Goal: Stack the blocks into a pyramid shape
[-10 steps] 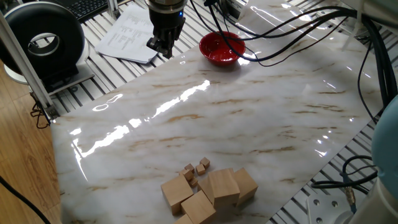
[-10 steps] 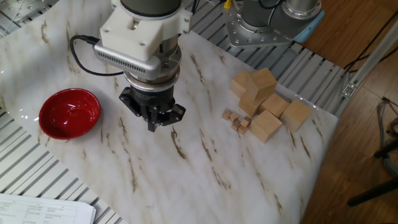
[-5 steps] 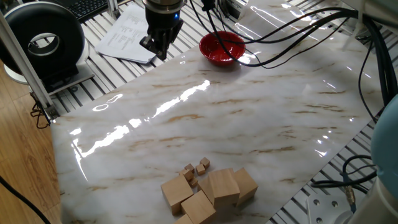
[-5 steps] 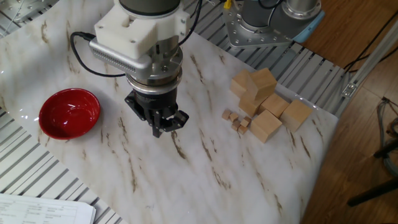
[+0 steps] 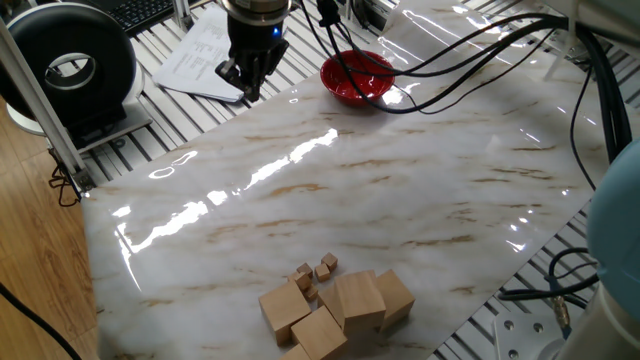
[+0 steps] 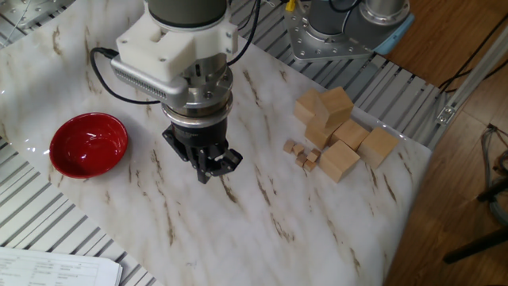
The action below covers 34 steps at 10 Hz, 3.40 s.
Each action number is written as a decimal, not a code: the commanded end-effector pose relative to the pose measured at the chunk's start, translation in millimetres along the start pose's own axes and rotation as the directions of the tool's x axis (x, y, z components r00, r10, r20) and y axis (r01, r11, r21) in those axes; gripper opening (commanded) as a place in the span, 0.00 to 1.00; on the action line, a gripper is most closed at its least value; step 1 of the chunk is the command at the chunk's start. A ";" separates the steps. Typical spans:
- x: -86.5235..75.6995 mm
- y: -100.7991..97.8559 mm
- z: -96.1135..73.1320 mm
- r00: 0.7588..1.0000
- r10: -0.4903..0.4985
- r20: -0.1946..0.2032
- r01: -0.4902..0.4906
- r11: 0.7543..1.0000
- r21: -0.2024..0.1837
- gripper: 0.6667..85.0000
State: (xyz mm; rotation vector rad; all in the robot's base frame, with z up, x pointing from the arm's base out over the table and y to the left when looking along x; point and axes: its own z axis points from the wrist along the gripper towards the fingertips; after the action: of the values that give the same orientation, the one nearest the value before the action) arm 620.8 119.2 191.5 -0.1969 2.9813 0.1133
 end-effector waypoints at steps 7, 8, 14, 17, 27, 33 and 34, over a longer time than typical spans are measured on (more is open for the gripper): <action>-4.6 -3.0 -2.3 1.000 -0.013 0.027 0.012 0.999 0.032 0.00; -19.1 -0.9 -3.0 0.996 -0.011 0.086 0.008 0.999 0.032 0.00; -30.5 1.4 -5.3 0.991 -0.004 0.134 0.001 1.000 0.024 0.00; -33.6 1.4 -3.2 0.990 -0.017 0.140 0.014 1.000 0.024 0.00; -41.7 3.4 -3.5 0.985 -0.036 0.168 0.034 0.999 0.017 0.00; -42.6 5.6 -2.0 0.985 -0.031 0.171 0.029 1.000 0.012 0.00; -43.1 5.9 -1.9 0.985 -0.029 0.172 0.027 1.000 0.010 0.00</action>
State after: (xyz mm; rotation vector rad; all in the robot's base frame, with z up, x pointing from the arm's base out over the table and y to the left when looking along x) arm 660.8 127.2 199.4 -0.2296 2.8089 0.0874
